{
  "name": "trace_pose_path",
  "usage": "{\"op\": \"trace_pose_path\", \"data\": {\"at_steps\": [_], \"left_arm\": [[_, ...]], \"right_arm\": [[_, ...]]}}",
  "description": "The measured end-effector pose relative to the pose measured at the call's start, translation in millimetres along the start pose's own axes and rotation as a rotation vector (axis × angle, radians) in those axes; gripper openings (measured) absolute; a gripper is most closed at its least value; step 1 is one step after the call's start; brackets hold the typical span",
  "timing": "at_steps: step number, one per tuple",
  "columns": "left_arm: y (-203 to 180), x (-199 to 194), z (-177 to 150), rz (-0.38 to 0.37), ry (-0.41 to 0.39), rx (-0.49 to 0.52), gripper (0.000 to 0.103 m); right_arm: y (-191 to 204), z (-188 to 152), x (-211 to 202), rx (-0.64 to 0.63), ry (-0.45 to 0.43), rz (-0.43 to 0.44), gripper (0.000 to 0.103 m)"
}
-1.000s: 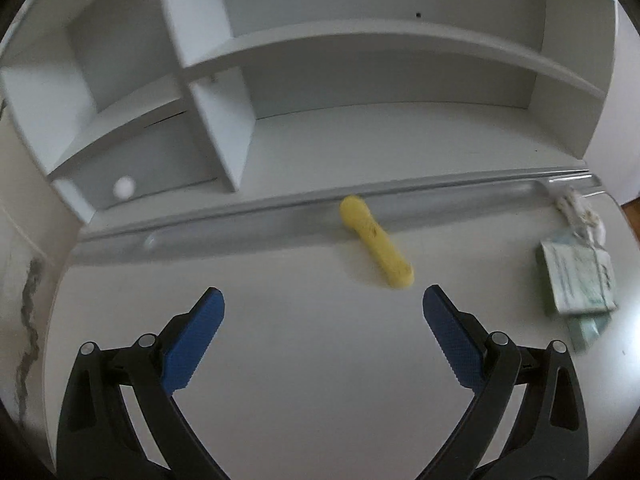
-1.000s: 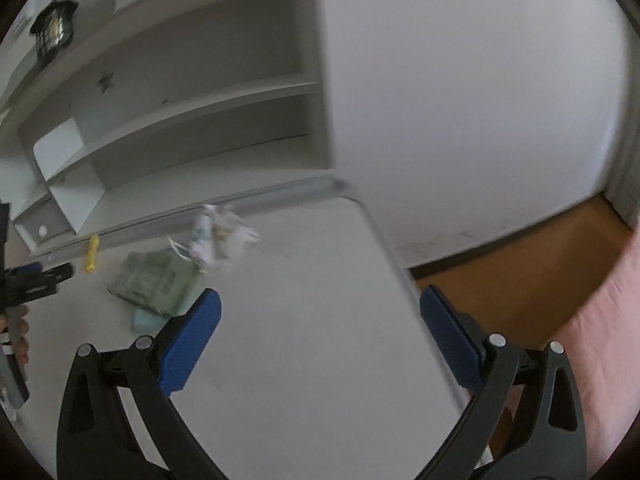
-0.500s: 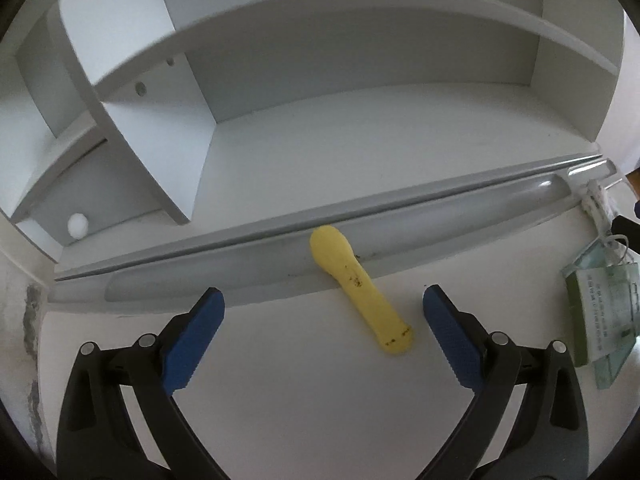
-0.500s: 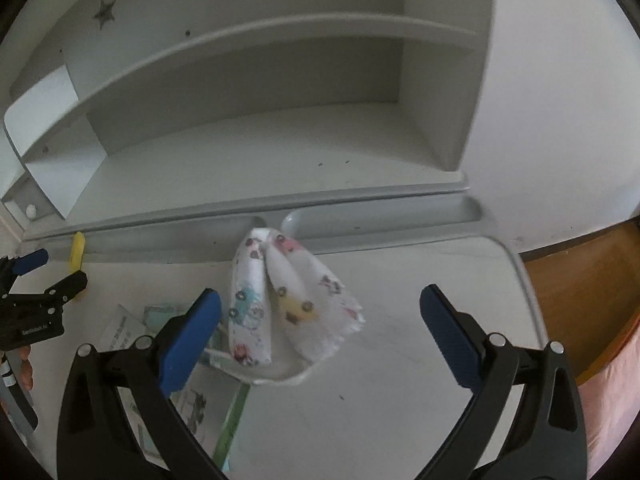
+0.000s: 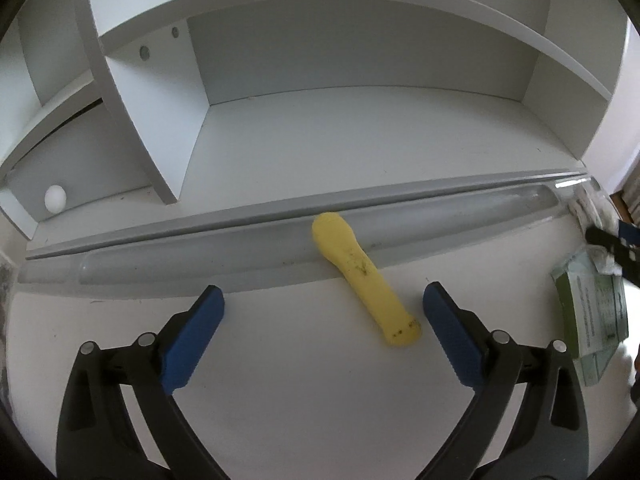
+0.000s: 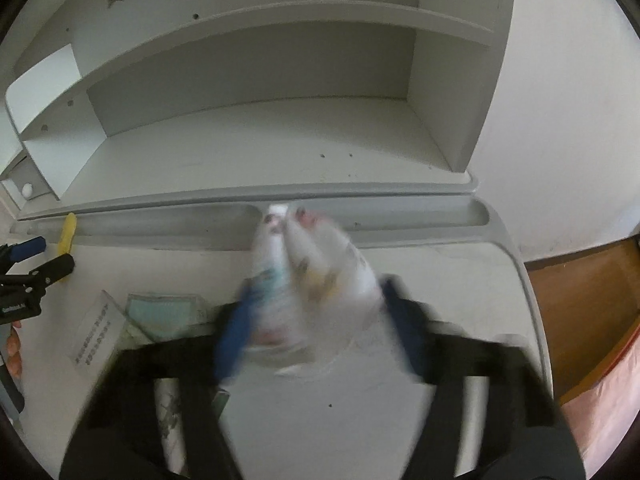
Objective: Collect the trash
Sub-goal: 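Grasp the yellow toy with left gripper while right grasps patterned mask, then lift the yellow toy with left gripper while right holds the mask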
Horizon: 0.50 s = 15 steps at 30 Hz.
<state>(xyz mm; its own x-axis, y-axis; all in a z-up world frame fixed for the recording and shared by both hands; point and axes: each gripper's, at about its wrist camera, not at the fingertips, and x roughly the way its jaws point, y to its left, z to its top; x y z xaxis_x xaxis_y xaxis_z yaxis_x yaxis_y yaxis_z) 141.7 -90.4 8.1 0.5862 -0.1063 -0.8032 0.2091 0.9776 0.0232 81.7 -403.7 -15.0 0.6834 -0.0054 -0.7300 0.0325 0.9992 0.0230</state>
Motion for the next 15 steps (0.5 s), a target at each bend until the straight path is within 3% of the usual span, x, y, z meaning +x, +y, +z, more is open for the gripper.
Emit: {"op": "trace_pose_path", "data": {"at_steps": [1,2,3,4,5,8,15], "left_arm": [[-2,-2,-1,-0.007,-0.008,0.01,0.086],[-6,-4,-2,-0.012,-0.02,0.024,0.071],[-10,-8,-3,-0.018,-0.036,0.035,0.044],[-13,-10,-4,-0.014,-0.045,0.045,0.024],[-16,-11,-3,-0.014,-0.041,0.048,0.014],[-19,-14,-4,-0.077,-0.027,0.029,0.014],[-30,-30,-11,-0.119,-0.042,0.049,0.014]], "right_arm": [[1,-1,-1,-0.007,-0.003,0.003,0.026],[3,-1,-2,-0.015,-0.004,0.004,0.022],[4,-1,-3,-0.023,-0.007,0.004,0.02],[6,-2,-5,-0.031,-0.017,0.003,0.017],[7,-3,-9,-0.038,-0.034,0.002,0.016],[7,-6,-14,-0.049,-0.047,-0.015,0.016],[0,-21,-44,-0.014,-0.065,0.002,0.016]]}}
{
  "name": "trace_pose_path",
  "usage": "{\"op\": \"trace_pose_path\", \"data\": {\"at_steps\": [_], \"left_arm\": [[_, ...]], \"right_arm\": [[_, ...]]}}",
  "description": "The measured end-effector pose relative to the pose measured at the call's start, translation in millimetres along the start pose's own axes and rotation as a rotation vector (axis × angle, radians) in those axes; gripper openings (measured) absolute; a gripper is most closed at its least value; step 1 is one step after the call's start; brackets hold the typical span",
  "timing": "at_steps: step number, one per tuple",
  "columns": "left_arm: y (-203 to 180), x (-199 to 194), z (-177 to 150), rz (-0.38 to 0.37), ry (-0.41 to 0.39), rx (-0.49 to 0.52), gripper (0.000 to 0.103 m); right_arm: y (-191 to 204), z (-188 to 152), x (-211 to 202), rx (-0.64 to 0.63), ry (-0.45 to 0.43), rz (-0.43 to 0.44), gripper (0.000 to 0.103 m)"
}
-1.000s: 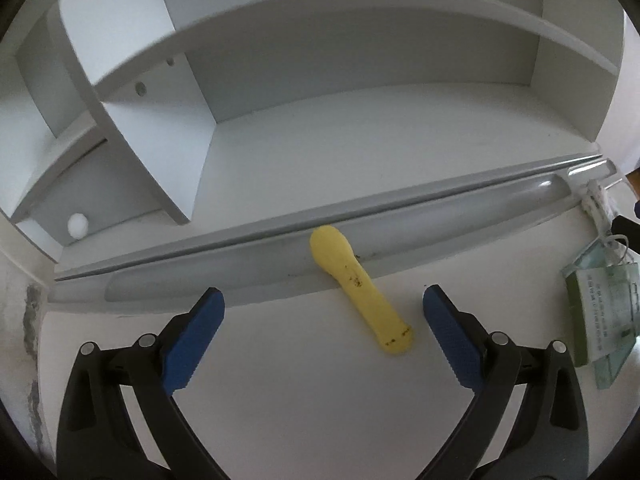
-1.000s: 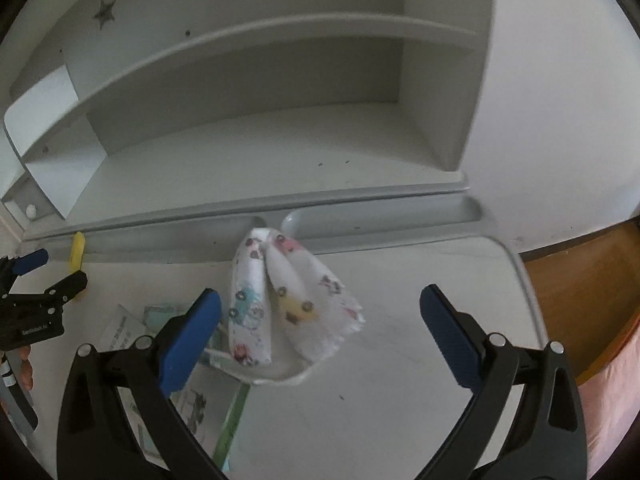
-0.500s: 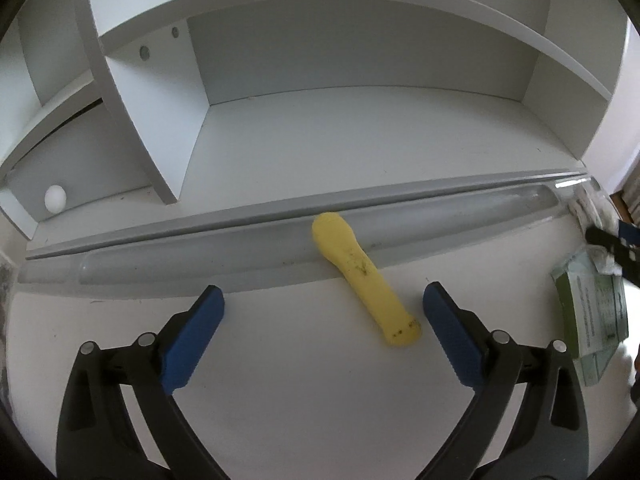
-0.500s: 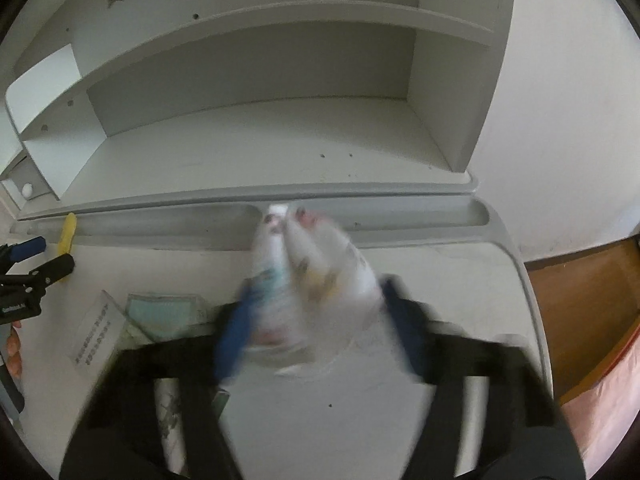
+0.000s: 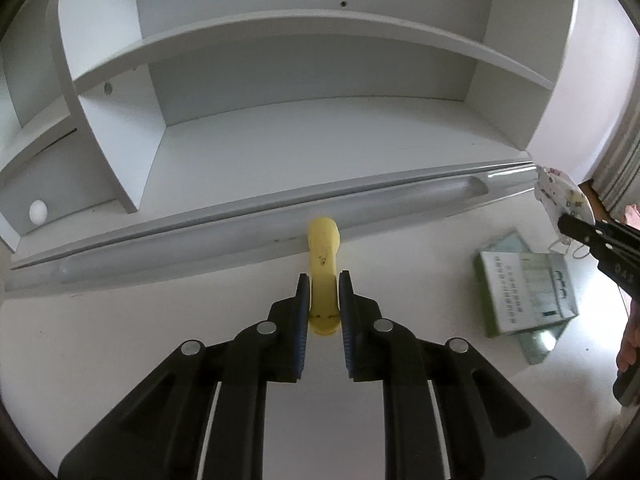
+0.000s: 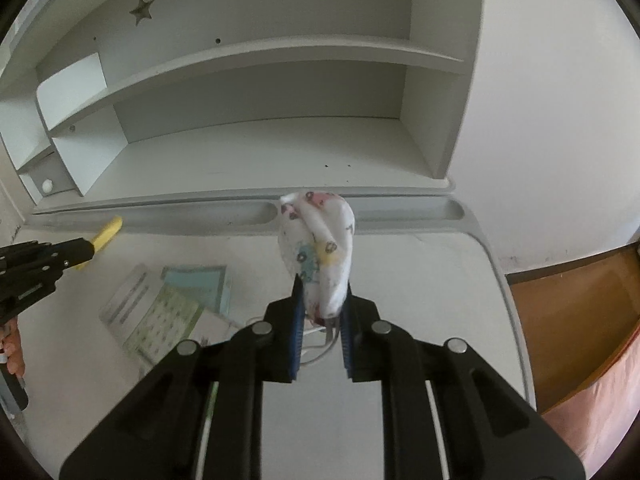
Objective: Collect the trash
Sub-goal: 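Lift the yellow toy with left gripper while right holds the mask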
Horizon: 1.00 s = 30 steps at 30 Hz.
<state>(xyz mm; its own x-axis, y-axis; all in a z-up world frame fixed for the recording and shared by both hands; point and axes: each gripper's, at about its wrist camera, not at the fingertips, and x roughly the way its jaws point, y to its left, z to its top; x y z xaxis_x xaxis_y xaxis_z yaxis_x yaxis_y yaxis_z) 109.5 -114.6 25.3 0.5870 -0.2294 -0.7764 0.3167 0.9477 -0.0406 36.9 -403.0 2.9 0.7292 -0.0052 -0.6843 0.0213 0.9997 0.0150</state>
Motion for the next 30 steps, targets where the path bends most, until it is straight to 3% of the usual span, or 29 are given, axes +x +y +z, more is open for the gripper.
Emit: {"op": "trace_pose_path", "data": {"at_steps": [7,8,16,22,23,24,26,30], "left_arm": [[-18,-28,-6,-0.022,-0.03,0.019,0.013],[-21,-32,-6,-0.026,-0.036,0.024,0.0],[-35,-61,-12,-0.053,-0.065,0.029,0.0],[-8,-64,-25,-0.027,-0.043,-0.059,0.002],[-3,-60,-28,0.002,-0.023,-0.075,0.012],[1,-56,-31,0.017,-0.005,-0.095,0.036],[-1,-49,-33,0.006,-0.002,-0.107,0.057],[-27,-32,-24,0.012,0.005,-0.029,0.057]], "right_arm": [[-7,-23,-30,0.028,-0.005,0.001,0.016],[-8,-25,-35,0.031,-0.007,-0.002,0.016],[-19,-42,-72,0.045,-0.044,-0.008,0.016],[-24,-57,-81,0.059,-0.045,0.016,0.016],[-24,-60,-81,0.065,-0.045,0.022,0.016],[-24,-62,-80,0.071,-0.045,0.029,0.016],[-25,-66,-77,0.088,-0.043,0.046,0.016],[-25,-68,-75,0.094,-0.036,0.06,0.016]]}}
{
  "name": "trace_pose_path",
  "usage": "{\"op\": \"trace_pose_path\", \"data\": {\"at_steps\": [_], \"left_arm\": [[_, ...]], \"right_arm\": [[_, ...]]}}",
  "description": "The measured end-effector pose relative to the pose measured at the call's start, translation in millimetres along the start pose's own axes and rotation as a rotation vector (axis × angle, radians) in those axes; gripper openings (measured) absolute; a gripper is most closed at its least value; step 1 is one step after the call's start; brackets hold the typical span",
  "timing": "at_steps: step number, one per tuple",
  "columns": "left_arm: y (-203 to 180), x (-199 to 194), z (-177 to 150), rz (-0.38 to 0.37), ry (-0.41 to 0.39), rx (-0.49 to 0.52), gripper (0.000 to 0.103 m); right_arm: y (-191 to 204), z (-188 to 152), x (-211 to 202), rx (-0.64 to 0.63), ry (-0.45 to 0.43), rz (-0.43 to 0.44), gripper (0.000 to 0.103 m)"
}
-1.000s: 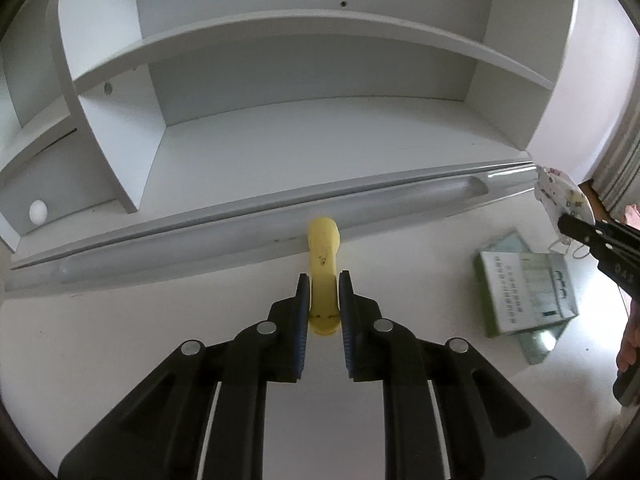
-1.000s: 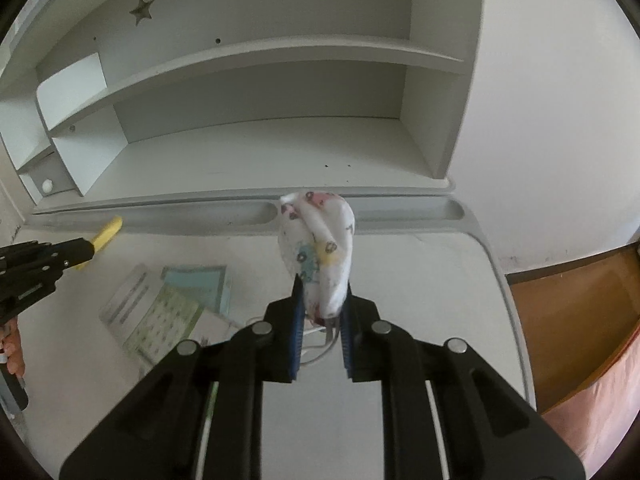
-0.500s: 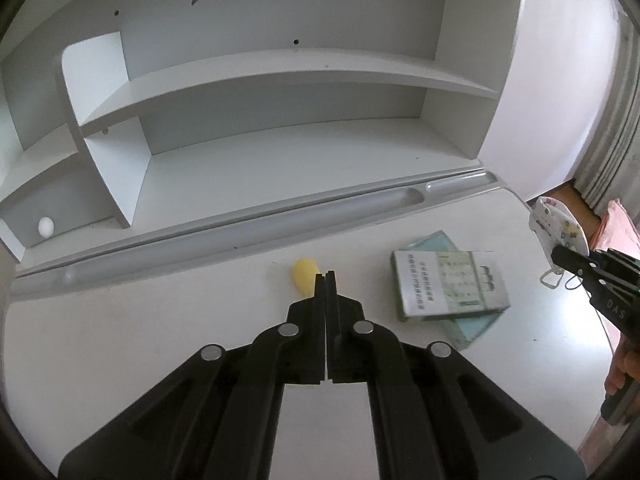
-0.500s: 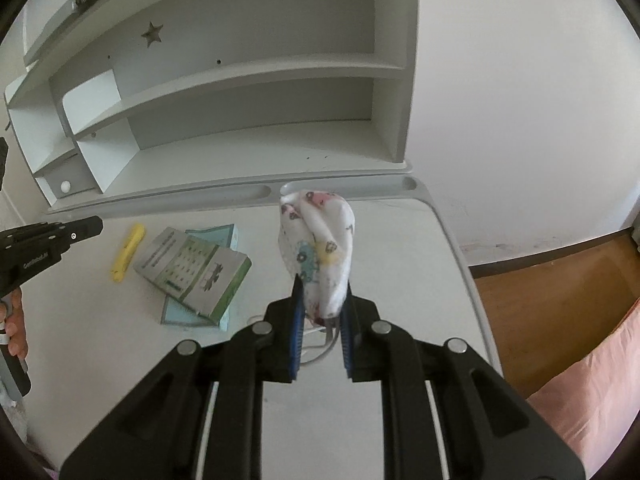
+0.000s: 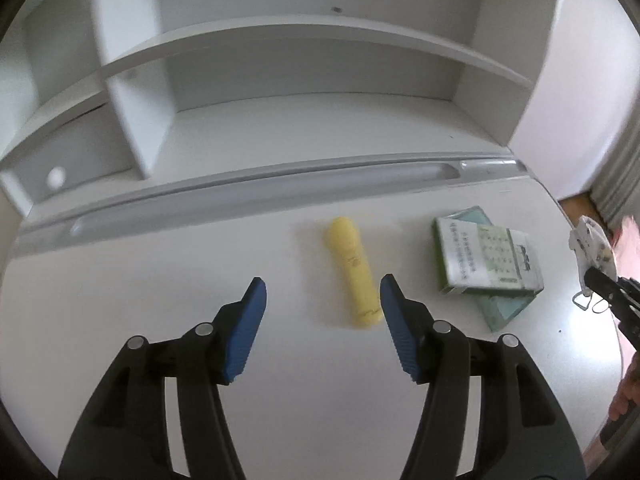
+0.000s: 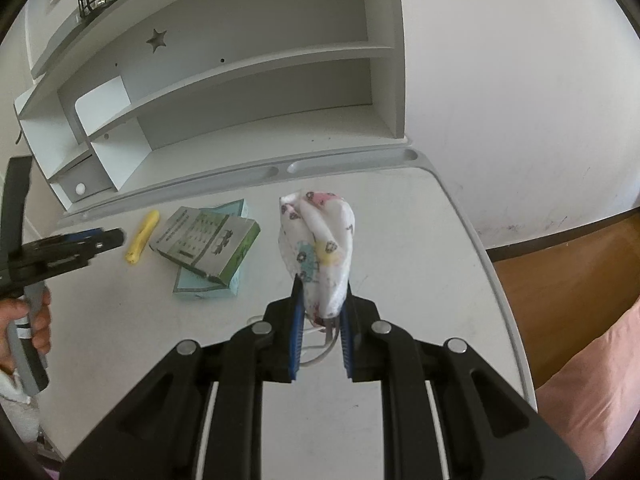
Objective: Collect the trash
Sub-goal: 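Lift the yellow toy with left gripper while right holds the mask, then carry both items over the black bin and open both grippers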
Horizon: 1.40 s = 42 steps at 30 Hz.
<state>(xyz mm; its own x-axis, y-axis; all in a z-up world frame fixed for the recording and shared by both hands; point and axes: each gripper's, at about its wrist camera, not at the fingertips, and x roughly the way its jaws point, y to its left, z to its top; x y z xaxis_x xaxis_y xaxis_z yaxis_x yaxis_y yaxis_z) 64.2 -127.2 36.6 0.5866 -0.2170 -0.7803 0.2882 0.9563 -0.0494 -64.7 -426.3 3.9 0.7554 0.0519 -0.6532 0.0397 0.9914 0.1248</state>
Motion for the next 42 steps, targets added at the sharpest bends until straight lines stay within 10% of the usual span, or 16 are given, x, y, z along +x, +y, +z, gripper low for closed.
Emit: {"op": "trace_pose_path", "data": {"at_steps": [4,6,23,32,37,42], "left_arm": [[-13,30,9,0.045,0.058,0.054,0.041],[-14,30,12,0.052,0.042,0.078,0.012],[-32,-34,15,-0.028,-0.102,0.109,0.012],[-204,-125,-13,-0.412,-0.239,0.413,0.012],[-345,-144,-94,-0.719,-0.093,0.704,0.012],[-432,-97,-186,-0.824,0.179,0.854,0.012]], "right_arm": [[-8,0,-4,0.015,-0.008,-0.01,0.016],[-12,0,-5,0.027,-0.014,-0.019,0.016],[-14,-8,-22,0.062,-0.031,0.006,0.016],[-92,-53,-132,0.23,-0.144,-0.058,0.016],[-173,-123,-195,0.378,-0.116,-0.204,0.016],[-274,-231,-190,0.64,0.05,-0.29,0.016]]}}
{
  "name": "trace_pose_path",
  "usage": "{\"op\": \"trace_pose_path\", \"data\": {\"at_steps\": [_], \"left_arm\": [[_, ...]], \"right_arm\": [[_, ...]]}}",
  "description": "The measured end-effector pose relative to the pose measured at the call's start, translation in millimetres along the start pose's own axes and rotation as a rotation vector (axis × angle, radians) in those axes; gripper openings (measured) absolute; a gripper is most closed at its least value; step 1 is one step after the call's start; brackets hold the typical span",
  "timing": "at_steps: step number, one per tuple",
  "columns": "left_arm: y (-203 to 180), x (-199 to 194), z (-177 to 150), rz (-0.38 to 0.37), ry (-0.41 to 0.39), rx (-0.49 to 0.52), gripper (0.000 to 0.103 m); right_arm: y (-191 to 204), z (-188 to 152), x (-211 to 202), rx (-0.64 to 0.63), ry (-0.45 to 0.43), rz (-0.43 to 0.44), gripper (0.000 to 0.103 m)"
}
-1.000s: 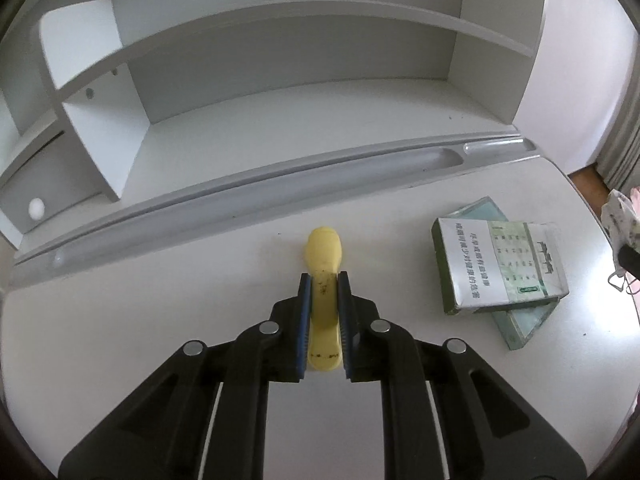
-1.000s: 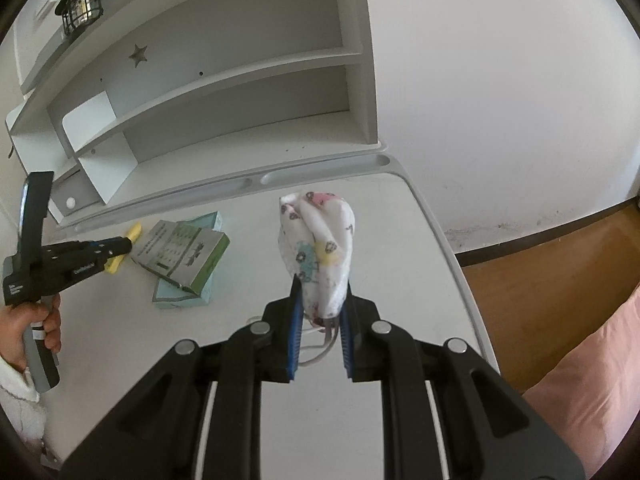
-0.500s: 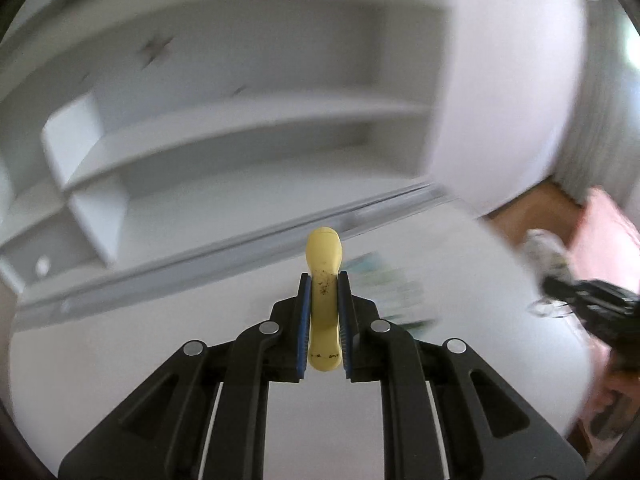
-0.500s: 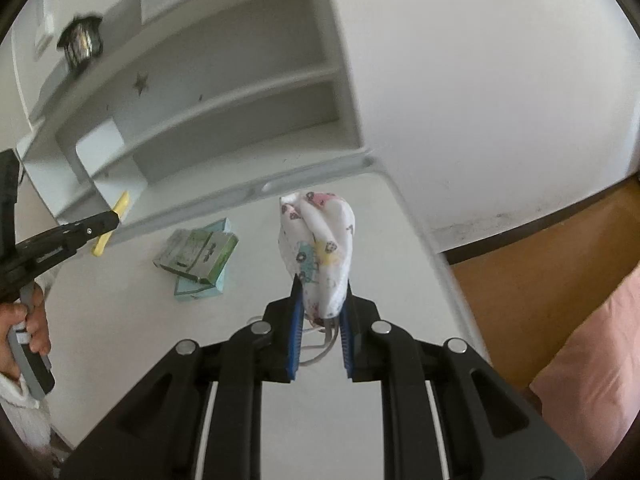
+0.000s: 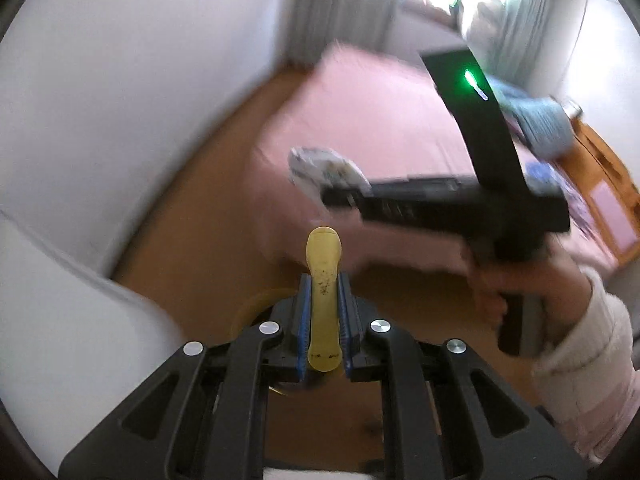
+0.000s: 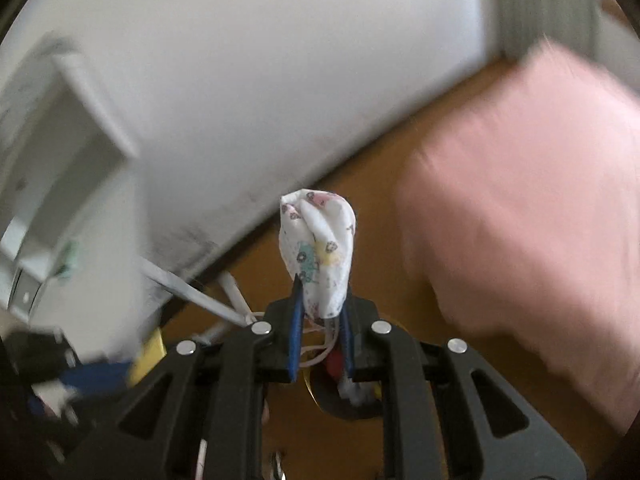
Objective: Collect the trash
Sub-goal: 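Carry both items over the black bin and open both grippers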
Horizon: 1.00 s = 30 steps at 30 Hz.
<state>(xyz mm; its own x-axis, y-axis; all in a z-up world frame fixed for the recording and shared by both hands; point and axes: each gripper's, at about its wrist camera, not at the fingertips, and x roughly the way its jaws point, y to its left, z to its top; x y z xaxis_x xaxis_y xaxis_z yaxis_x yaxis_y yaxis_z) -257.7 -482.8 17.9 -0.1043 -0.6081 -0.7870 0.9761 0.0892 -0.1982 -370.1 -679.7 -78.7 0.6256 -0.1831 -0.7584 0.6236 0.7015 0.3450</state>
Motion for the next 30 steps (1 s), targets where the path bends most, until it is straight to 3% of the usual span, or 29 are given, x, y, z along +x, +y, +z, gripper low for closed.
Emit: {"op": "trace_pose_path", "data": {"at_steps": [4,6,9,11,16,27,28,29,30], "left_arm": [[21,126,-33,0.066,0.234,-0.081,0.012],[43,170,-47,0.089,0.311,-0.154,0.012],[67,218,-61,0.097,0.4,-0.245,0.012],[72,237,-66,0.117,0.447,-0.229,0.012],[71,253,-77,0.098,0.501,-0.23,0.012],[64,252,-75,0.066,0.492,-0.227,0.014],[64,250,-75,0.071,0.479,-0.223,0.019],[64,249,-74,0.071,0.472,-0.219,0.046],[64,247,-73,0.082,0.459,-0.213,0.086]], "right_arm": [[-77,-58,91,0.168,0.249,-0.019,0.016],[-89,-77,123,0.188,0.347,0.011,0.016],[-98,-98,161,0.227,0.447,0.049,0.016],[-100,-113,179,0.23,0.502,0.068,0.016],[-113,-127,195,0.279,0.558,0.078,0.016],[-121,-130,201,0.322,0.556,0.108,0.019],[-119,-130,201,0.324,0.554,0.112,0.034],[-119,-128,200,0.322,0.55,0.107,0.061],[-117,-127,198,0.32,0.538,0.098,0.073]]}}
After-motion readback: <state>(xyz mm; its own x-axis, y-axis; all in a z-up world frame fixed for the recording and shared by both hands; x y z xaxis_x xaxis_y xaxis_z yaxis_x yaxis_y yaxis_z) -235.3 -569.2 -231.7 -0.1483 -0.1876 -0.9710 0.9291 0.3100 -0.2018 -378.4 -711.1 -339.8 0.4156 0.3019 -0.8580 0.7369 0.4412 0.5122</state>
